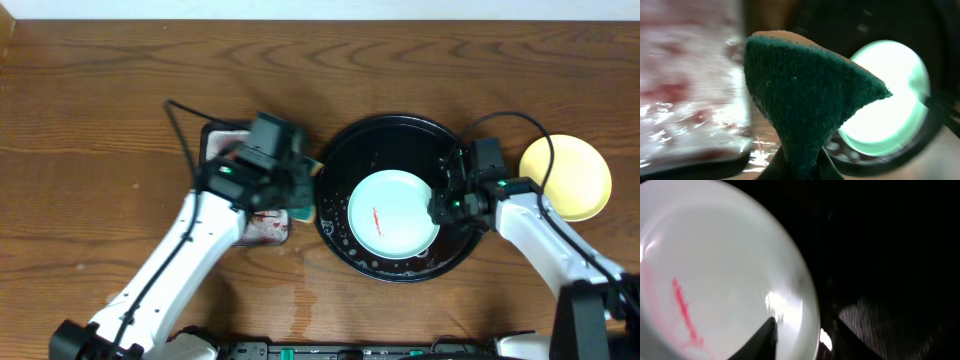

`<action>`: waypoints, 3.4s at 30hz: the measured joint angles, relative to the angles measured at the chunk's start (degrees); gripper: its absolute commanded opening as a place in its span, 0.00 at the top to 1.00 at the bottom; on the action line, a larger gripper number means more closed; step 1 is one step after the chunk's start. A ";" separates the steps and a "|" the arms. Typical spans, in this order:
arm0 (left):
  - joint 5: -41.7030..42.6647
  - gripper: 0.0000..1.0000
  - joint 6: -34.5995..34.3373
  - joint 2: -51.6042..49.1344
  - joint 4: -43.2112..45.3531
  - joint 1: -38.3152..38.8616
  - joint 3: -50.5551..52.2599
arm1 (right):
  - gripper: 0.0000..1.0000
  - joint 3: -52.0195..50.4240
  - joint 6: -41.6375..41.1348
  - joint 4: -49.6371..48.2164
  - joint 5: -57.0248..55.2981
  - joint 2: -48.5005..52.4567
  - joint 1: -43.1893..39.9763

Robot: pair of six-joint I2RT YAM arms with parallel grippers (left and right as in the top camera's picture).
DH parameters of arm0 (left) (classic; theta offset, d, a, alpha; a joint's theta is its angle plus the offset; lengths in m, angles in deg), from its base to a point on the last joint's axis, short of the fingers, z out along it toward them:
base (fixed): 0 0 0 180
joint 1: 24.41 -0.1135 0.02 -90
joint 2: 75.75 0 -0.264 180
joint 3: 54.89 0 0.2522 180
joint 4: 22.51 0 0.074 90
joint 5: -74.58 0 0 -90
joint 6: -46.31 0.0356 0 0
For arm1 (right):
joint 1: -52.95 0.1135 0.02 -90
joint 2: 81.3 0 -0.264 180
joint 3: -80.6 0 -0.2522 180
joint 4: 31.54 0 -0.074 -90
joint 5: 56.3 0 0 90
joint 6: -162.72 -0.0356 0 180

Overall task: Clean dirty plates on tray and stack at the side
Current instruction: 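Pick up the sponge with the left gripper and move it to the mint plate, then scrub the mint plate held by the right gripper with the left sponge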

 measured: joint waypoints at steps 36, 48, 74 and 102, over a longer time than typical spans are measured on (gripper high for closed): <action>-25.94 0.92 -17.53 -27.96 12.28 22.60 -3.21 | 0.99 0.59 0.98 -2.01 1.97 5.46 0.00; -16.92 0.93 -14.47 -28.59 25.07 21.33 -1.90 | 0.99 0.61 0.68 -1.51 3.06 5.53 0.33; 0.07 0.92 -21.44 -31.50 24.41 21.49 -4.33 | 0.99 0.74 0.66 -1.64 2.32 5.53 0.33; -2.89 0.92 -17.27 -35.47 28.55 19.19 -9.51 | 0.99 0.81 0.66 -1.22 1.62 5.53 0.22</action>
